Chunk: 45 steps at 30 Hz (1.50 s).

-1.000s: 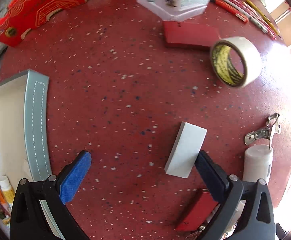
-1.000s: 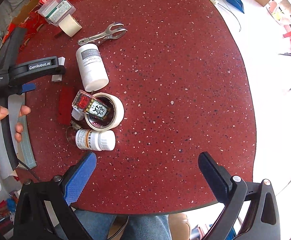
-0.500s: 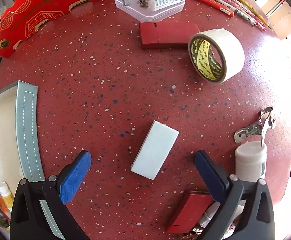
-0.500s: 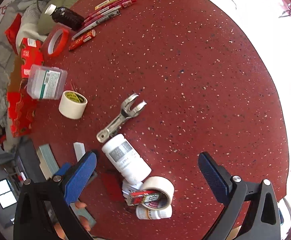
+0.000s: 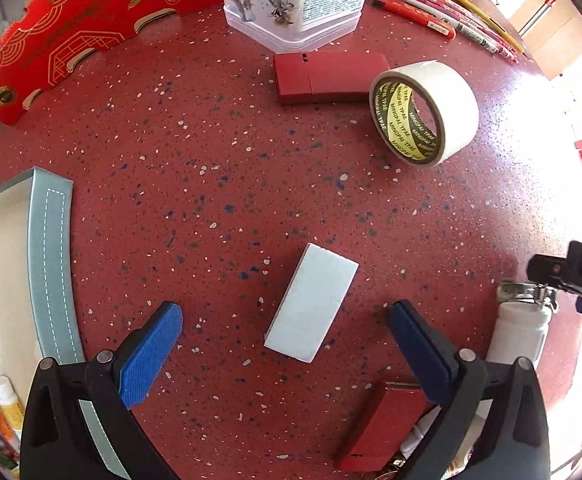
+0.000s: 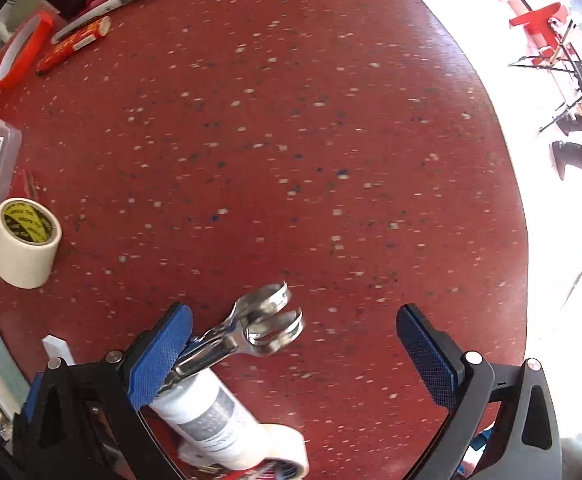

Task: Organize rigid objects
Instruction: 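Grasp the white eraser with the left gripper while the right grasps the metal clamp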

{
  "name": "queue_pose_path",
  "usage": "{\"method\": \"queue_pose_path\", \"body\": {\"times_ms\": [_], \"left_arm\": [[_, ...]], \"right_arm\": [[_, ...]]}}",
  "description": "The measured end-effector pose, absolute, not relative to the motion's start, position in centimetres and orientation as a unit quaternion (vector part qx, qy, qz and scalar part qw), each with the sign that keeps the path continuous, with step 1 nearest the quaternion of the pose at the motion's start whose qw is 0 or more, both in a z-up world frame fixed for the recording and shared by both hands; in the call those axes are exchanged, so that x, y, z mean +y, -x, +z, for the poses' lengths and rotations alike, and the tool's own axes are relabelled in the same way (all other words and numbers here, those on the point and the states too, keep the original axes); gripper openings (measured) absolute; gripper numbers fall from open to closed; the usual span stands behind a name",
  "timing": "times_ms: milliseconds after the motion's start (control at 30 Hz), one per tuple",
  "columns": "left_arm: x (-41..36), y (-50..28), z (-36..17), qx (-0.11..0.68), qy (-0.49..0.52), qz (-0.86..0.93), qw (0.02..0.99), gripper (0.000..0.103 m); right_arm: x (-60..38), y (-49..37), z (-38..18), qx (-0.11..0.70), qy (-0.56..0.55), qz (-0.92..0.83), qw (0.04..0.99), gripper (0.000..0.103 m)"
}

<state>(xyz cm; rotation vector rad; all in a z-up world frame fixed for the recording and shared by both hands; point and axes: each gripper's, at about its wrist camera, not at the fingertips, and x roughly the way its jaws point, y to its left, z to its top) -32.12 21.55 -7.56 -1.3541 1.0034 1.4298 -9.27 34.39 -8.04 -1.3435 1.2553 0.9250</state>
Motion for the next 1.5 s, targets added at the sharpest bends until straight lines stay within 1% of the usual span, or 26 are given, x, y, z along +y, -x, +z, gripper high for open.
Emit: {"method": "queue_pose_path", "body": {"times_ms": [133,233,300,367,467,633,800,933,1033,1233,1500], "left_arm": [[22.1,30.9,-7.2,0.429,0.53,0.568,0.461,0.103],[22.2,30.3,-6.8,0.442,0.513,0.565,0.471,0.103],[22.3,30.2,-7.0,0.436,0.531,0.554,0.47,0.103],[22.2,30.1,-7.2,0.431,0.539,0.555,0.464,0.103],[21.9,30.1,-7.0,0.427,0.537,0.559,0.465,0.103],[21.1,29.7,-6.8,0.421,0.53,0.565,0.471,0.103],[20.6,29.9,-6.5,0.424,0.532,0.562,0.47,0.103],[21.1,30.0,-7.0,0.425,0.534,0.56,0.469,0.103],[21.2,30.1,-7.2,0.423,0.534,0.563,0.468,0.103],[20.8,30.1,-7.2,0.416,0.53,0.57,0.47,0.103],[21.1,29.9,-7.2,0.427,0.533,0.563,0.466,0.103]], "right_arm": [[33.9,4.6,-7.6,0.608,0.475,0.374,0.516,0.103],[33.4,3.7,-7.1,0.639,0.437,0.371,0.513,0.103],[33.4,3.1,-6.4,0.616,0.454,0.385,0.516,0.103],[33.8,4.9,-5.8,0.565,0.494,0.417,0.513,0.103],[32.6,4.9,-4.0,0.487,0.541,0.473,0.497,0.103],[29.9,5.6,-3.6,0.413,0.597,0.54,0.425,0.103],[28.3,8.2,-5.3,0.391,0.617,0.57,0.376,0.103],[28.3,11.7,-6.5,0.338,0.647,0.598,0.331,0.103],[28.0,13.4,-7.9,0.334,0.662,0.603,0.294,0.103],[28.3,13.6,-7.6,0.338,0.651,0.61,0.299,0.103],[32.1,15.7,-10.2,0.356,0.656,0.59,0.309,0.103]]}}
